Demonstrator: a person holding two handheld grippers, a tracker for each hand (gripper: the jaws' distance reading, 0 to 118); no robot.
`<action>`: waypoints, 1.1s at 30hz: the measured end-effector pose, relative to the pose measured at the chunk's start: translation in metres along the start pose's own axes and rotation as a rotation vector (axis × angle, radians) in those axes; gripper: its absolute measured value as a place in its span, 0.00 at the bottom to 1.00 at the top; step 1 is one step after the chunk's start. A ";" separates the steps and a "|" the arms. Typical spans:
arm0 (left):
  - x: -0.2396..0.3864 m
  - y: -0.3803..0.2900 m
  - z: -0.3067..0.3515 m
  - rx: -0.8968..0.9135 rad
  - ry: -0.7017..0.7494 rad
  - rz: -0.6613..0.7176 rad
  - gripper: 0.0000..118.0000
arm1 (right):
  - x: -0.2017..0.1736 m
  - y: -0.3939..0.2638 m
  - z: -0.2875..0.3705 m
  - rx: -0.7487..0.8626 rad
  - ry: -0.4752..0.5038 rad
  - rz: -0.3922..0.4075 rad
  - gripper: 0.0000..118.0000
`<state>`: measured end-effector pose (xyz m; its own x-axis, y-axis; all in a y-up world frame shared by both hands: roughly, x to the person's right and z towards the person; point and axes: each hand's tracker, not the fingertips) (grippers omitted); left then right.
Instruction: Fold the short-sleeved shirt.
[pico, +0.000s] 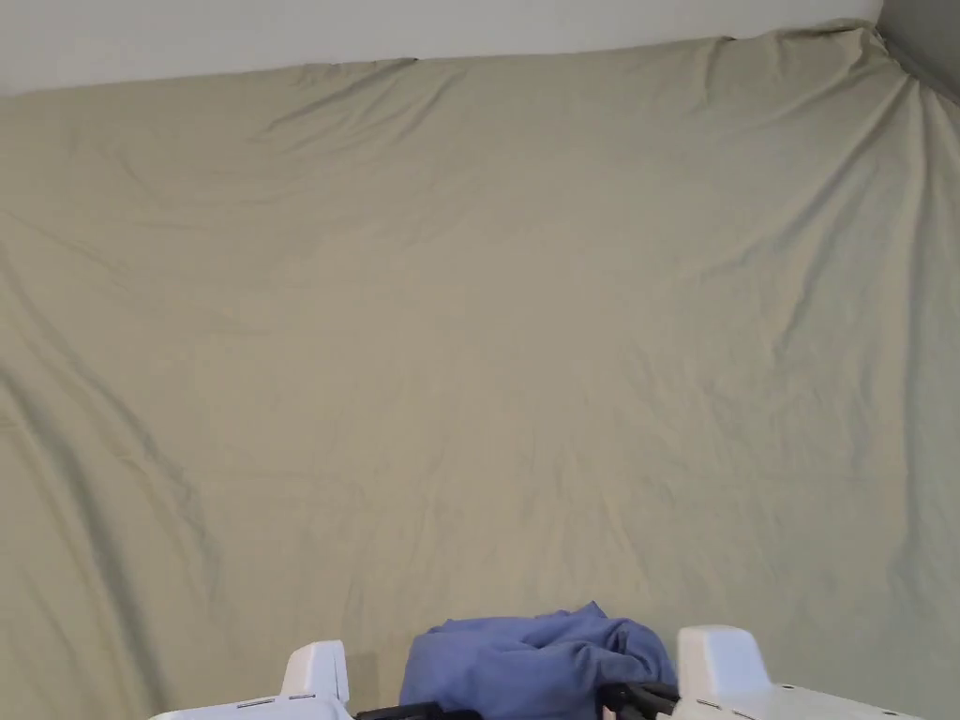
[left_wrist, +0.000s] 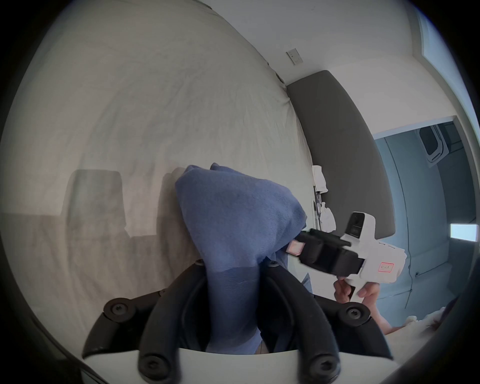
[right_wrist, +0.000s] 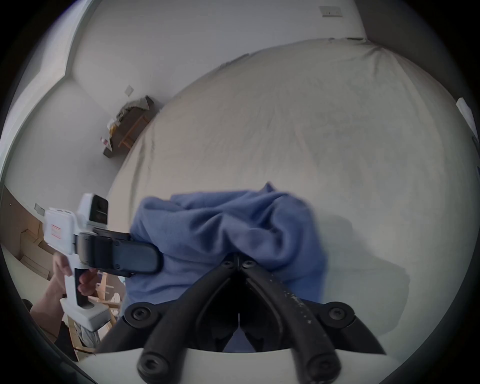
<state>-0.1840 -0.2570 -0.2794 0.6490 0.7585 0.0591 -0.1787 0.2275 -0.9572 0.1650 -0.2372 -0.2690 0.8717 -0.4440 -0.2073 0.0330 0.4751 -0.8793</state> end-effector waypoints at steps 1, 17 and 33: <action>-0.003 0.000 0.009 -0.005 -0.003 -0.001 0.21 | 0.002 0.002 0.013 0.035 -0.001 -0.001 0.00; -0.127 0.030 0.244 0.219 0.535 0.182 0.21 | 0.013 0.009 0.248 0.710 -0.597 0.018 0.00; -0.141 0.033 0.279 0.247 0.720 0.257 0.37 | -0.006 0.018 0.286 0.812 -0.649 0.076 0.00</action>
<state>-0.4877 -0.1865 -0.2404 0.8679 0.2449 -0.4321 -0.4910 0.2922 -0.8207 0.2998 -0.0084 -0.1610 0.9728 -0.0120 0.2314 0.0761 0.9597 -0.2704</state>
